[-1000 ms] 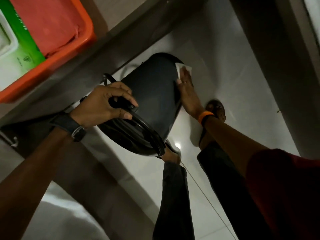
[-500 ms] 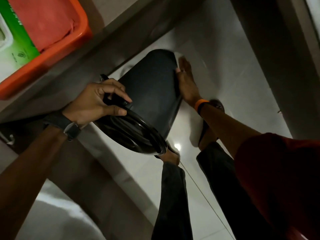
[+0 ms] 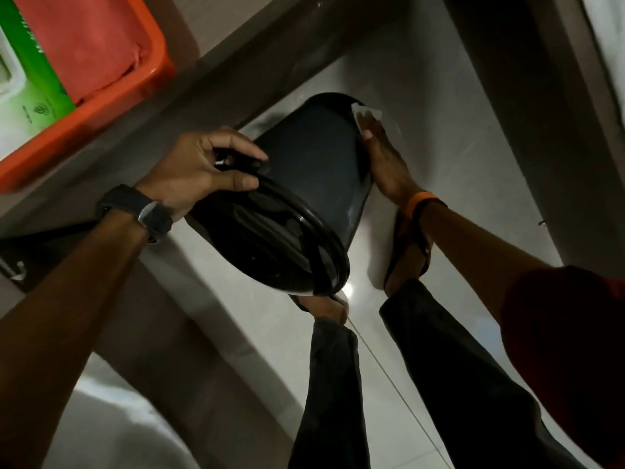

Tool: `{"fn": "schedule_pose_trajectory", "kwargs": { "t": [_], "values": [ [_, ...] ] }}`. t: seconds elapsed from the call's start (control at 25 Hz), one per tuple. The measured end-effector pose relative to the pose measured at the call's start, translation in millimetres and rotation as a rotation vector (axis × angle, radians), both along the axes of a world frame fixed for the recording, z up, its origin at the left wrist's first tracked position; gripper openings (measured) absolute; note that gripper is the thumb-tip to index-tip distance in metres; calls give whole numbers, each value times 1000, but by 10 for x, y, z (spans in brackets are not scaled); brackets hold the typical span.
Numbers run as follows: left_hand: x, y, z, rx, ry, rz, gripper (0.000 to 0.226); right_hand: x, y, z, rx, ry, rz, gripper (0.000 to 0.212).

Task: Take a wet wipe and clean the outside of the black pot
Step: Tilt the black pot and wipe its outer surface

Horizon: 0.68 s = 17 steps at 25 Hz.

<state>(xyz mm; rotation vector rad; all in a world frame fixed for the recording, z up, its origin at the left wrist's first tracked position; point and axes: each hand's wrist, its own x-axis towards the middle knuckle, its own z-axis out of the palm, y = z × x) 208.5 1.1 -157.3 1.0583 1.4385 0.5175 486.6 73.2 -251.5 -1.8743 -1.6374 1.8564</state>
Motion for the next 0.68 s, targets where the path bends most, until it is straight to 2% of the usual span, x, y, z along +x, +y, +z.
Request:
{"fn": "schedule_pose_trajectory", "kwargs": {
  "t": [0.04,0.12,0.24,0.28,0.32,0.44,0.48,0.56,0.68],
  "values": [
    [32,54,6,33,22,55,35,9,-25,20,7,29,9,52],
    [136,135,8,144,169,164,37,40,-271,156,68,219,52,50],
    [445,169,11,400,712,165,37,120,-574,355,34,416,34,50],
    [586,151,7,474,839,118,36,126,-543,340,-43,427,-33,52],
    [723,125,-20,557,884,26,32,119,-456,282,-117,417,-114,52],
    [994,125,-126,835,911,-311,26,33,-115,70,-195,284,-273,51],
    [1027,200,-145,864,956,-346,28,-7,-29,53,-196,266,-326,51],
    [1082,370,-124,775,1015,-312,33,-71,-104,151,-194,333,-405,52],
    [1054,536,-60,525,1023,-231,43,-80,-787,554,-100,560,-283,51]
  ]
}}
